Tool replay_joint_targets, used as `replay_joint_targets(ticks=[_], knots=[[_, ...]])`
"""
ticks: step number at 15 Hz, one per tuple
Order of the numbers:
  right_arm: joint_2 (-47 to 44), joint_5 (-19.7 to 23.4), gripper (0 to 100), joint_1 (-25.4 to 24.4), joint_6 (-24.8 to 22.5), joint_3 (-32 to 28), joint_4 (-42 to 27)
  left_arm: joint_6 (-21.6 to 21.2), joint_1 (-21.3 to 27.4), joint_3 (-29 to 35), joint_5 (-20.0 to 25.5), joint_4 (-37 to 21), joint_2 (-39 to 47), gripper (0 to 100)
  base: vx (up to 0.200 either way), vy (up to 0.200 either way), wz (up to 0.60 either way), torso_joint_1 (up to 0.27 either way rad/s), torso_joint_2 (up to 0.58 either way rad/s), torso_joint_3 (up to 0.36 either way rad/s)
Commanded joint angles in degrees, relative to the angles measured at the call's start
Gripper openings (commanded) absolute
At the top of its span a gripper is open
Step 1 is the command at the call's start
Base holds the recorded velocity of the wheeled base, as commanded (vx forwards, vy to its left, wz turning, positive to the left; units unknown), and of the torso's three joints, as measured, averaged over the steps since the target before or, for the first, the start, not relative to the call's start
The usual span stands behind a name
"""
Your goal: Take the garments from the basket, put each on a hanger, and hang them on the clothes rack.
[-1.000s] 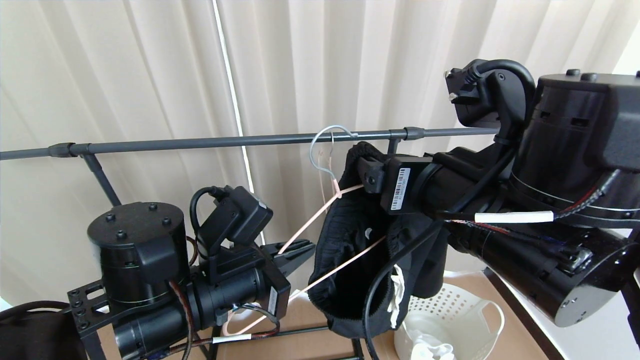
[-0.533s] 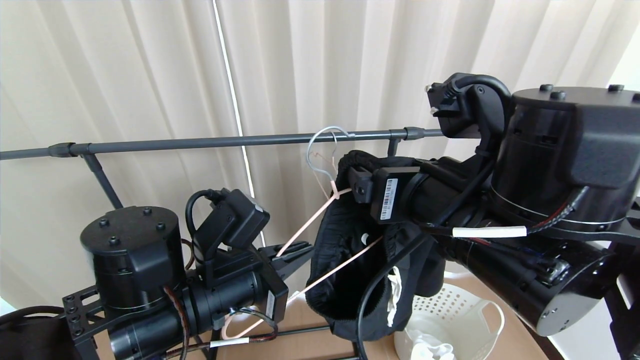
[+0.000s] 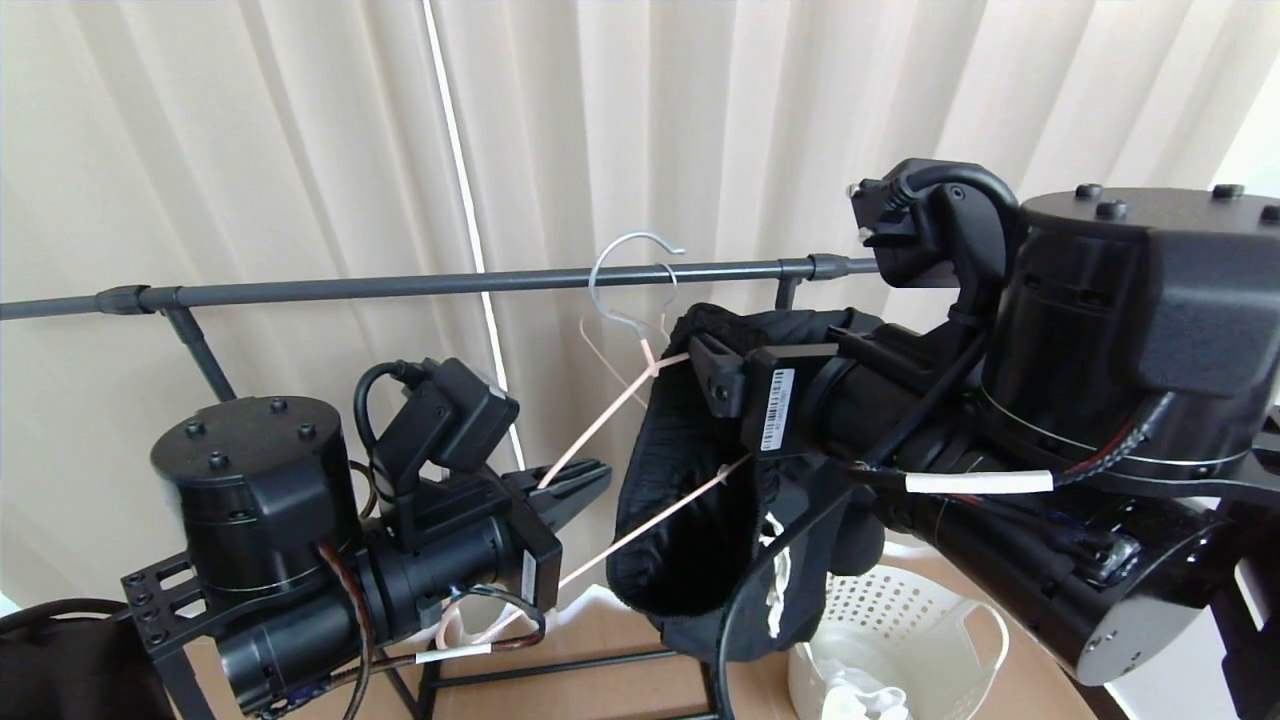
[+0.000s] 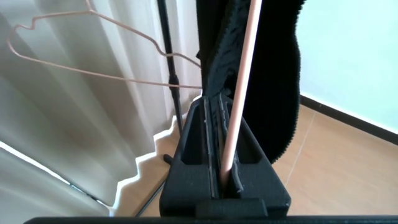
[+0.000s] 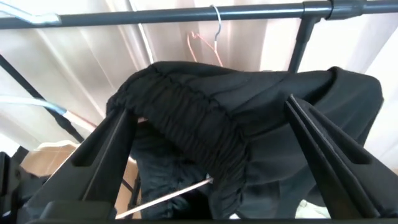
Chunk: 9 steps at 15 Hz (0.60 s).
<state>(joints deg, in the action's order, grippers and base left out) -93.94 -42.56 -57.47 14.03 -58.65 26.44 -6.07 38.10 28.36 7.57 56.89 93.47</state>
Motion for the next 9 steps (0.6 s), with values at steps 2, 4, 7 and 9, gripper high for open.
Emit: replay_joint_targets(ticks=[2, 4, 7, 9], knots=[[1.04, 0.02, 100, -0.01, -0.06, 0.29, -0.07, 0.01, -1.09, -0.41, 0.16, 1.82, 1.63, 0, 0.0, 0.0, 0.0, 0.0, 0.0, 0.0], [2.53, 1.25, 100, -0.1, -0.14, 1.08, -0.07, 0.01, -1.36, -0.58, 0.43, 3.05, 2.6, 0, 0.0, 0.0, 0.0, 0.0, 0.0, 0.0], [5.52, 4.5, 100, 0.51, -0.76, 2.66, -0.16, 0.62, -1.45, -1.29, 1.39, 4.98, 2.86, 0, 0.0, 0.0, 0.0, 0.0, 0.0, 0.0], [9.74, 8.46, 100, 4.82, -5.42, 5.21, -0.34, 0.36, -2.32, -1.99, 4.56, 6.3, 2.69, 0, 0.0, 0.0, 0.0, 0.0, 0.0, 0.0]])
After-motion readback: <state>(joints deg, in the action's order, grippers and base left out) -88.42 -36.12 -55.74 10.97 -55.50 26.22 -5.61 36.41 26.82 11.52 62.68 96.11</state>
